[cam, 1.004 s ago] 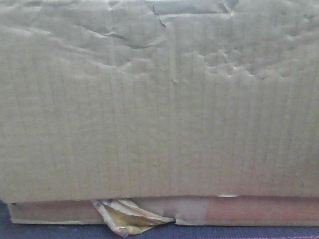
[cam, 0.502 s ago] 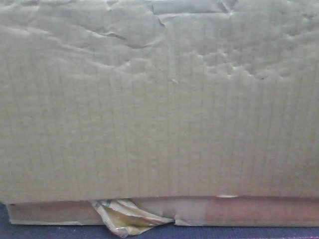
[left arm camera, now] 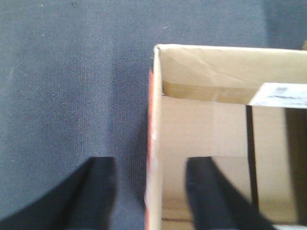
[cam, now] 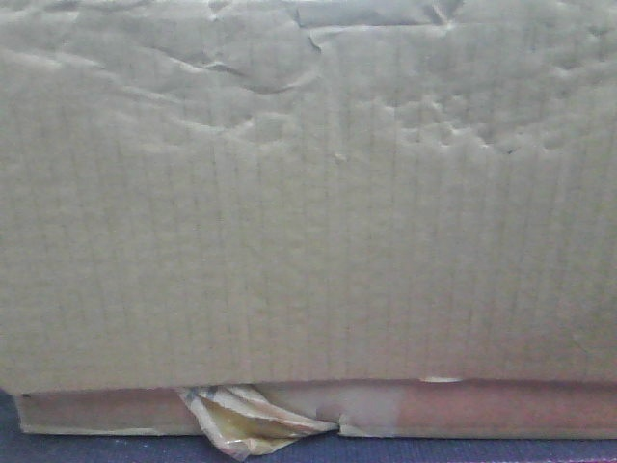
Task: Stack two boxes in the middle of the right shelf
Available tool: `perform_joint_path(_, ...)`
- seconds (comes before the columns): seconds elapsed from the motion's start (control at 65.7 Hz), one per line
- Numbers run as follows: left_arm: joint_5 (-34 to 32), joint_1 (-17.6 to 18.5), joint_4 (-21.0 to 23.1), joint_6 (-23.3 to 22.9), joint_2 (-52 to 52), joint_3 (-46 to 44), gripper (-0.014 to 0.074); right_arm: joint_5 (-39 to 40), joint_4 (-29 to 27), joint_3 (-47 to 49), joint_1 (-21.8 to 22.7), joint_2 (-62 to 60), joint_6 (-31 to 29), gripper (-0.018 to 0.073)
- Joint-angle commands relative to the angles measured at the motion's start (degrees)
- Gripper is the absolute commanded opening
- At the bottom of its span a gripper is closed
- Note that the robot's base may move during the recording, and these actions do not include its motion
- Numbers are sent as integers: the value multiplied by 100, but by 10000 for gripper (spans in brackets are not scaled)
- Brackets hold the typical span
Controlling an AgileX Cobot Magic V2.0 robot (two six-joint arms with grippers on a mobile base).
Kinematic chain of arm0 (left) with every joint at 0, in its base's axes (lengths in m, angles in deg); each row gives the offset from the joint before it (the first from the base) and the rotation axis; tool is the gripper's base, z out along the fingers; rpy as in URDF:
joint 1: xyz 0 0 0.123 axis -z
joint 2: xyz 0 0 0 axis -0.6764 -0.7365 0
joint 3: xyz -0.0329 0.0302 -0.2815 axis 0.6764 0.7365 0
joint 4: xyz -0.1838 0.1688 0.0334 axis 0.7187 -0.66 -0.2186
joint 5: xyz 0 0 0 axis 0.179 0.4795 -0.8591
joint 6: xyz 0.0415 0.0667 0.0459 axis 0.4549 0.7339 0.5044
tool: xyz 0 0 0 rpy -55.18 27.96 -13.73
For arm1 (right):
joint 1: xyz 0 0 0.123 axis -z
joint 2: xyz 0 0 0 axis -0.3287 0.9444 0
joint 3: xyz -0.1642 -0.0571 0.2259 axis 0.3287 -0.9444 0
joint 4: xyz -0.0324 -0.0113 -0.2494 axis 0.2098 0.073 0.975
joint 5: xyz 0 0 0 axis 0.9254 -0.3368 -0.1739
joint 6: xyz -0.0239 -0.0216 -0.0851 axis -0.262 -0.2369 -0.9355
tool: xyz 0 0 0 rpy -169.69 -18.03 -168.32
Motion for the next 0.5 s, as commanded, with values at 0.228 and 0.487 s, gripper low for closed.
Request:
perform_joint_path(0.228,20,-5,56,260,-842,-33,316,70,-4,0,13,-19,4,-162)
perform_joint_path(0.487,123,-5,66,259,-1000,-33,52,70,-4,0,13,-19,4,-162)
